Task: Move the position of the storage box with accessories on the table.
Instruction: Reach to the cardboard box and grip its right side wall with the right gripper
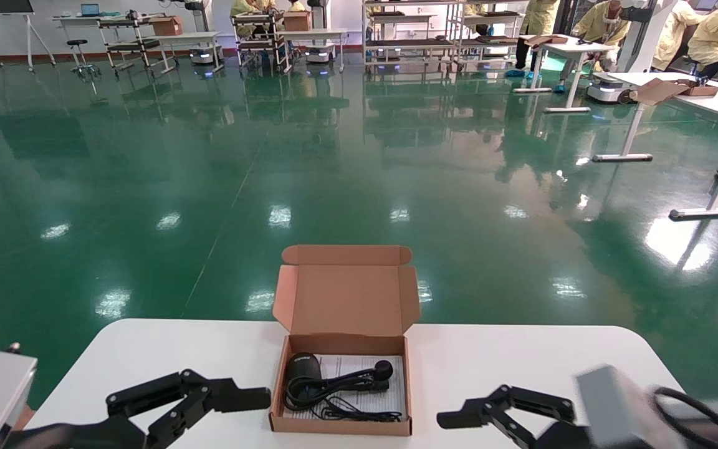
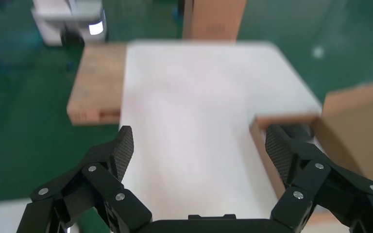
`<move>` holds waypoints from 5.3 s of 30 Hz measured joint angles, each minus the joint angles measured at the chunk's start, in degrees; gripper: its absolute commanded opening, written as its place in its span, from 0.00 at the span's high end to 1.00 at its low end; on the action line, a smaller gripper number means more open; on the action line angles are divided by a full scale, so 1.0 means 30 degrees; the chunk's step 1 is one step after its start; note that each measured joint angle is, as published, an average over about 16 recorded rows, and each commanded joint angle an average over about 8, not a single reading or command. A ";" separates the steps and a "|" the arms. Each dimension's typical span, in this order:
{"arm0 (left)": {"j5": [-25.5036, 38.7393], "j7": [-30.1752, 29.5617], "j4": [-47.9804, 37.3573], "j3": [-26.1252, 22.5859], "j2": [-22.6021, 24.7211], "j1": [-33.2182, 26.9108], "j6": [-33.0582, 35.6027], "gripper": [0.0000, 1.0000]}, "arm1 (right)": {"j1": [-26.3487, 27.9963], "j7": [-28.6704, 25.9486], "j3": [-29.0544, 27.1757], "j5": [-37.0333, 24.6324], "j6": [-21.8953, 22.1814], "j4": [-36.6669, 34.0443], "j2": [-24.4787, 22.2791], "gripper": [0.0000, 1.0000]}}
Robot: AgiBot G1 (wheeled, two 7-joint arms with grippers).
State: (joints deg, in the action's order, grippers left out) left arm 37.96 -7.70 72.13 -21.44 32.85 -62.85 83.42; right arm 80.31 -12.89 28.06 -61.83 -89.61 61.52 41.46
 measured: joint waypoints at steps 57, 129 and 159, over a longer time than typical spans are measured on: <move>-0.0011 0.0005 -0.0009 -0.0001 -0.0005 0.0000 -0.0005 0.00 | 0.9863 -0.8573 0.6095 -0.9633 0.6387 -2.0972 1.1340 0.00; -0.0016 0.0009 -0.0009 -0.0009 -0.0008 -0.0002 -0.0008 0.00 | 0.3767 -1.8290 1.3134 -0.8402 1.7233 -1.3565 1.2264 0.99; -0.0018 0.0010 -0.0009 -0.0013 -0.0009 -0.0003 -0.0009 0.00 | 0.4214 -1.7971 1.5076 -0.6389 1.7378 -1.3662 1.2235 1.00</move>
State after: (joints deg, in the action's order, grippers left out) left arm 37.91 -7.67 72.10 -21.48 32.82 -62.86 83.40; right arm 92.95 -66.80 73.29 -81.00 -37.48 20.53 78.16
